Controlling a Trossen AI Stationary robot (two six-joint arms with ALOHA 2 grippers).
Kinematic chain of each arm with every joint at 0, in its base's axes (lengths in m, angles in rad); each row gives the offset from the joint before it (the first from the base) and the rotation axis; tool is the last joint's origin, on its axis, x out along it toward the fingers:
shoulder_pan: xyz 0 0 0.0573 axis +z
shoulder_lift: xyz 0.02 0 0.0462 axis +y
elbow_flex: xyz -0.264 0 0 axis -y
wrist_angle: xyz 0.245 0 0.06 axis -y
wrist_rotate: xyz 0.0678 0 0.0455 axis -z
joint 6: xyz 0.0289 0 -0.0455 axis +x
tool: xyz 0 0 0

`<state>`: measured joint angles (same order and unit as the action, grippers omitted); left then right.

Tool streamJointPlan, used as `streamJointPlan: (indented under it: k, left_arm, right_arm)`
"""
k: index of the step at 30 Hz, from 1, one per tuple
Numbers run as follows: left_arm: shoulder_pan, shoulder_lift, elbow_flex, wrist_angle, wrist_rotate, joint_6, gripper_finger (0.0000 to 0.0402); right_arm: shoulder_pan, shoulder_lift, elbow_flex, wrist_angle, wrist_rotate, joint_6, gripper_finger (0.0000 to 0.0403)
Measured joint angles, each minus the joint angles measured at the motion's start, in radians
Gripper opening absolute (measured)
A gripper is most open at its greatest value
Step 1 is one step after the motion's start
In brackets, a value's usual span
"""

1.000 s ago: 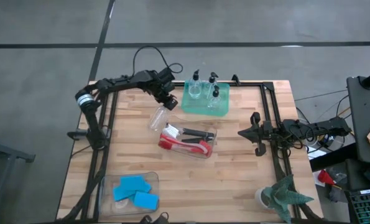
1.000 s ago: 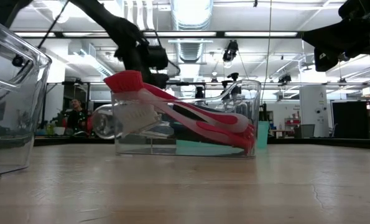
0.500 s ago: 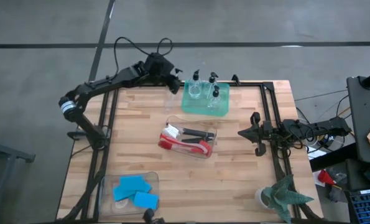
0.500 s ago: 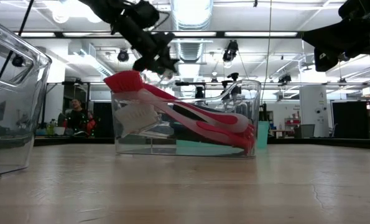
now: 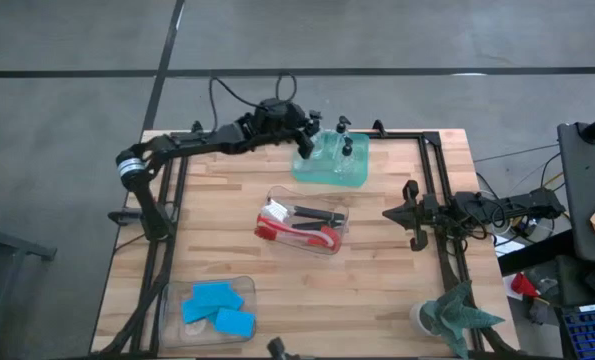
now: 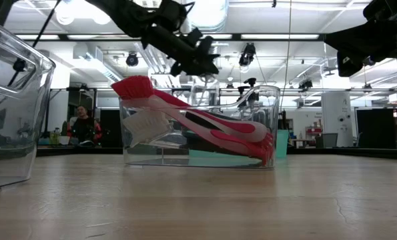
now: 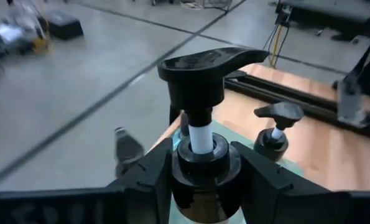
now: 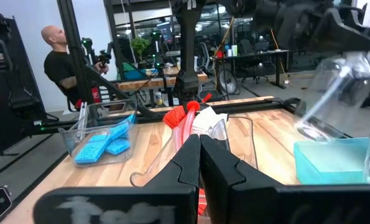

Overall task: Pick & Place Kitchen Sink Supplies
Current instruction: Put the transparent soap dispenser into the green bin

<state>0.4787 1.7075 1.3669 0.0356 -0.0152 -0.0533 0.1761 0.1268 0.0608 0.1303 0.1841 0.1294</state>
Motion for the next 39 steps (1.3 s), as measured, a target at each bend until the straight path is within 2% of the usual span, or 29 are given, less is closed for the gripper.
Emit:
streamJointPlan:
  k: [8, 12, 20, 25, 39]
  left_arm:
    - [-0.067, 0.095, -0.001, 0.128, -0.18, 0.053, 0.0133]
    - [-0.081, 0.135, -0.011, 0.18, -0.223, 0.037, 0.014]
    - [-0.087, 0.162, -0.076, 0.271, -0.247, -0.004, 0.013]
    - [-0.09, 0.162, -0.129, 0.313, -0.248, -0.005, 0.0152]
    - [-0.111, 0.161, -0.147, 0.301, -0.232, -0.009, 0.0161]
  right_arm:
    - [0.0, 0.0, 0.0, 0.0, 0.0, -0.001, 0.0008]
    - [0.0, 0.0, 0.0, 0.0, 0.0, 0.0, 0.0008]
    - [0.0, 0.0, 0.0, 0.0, 0.0, 0.0, 0.0008]
    - [0.0, 0.0, 0.0, 0.0, 0.0, -0.001, 0.0008]
    - [0.0, 0.0, 0.0, 0.0, 0.0, -0.001, 0.0008]
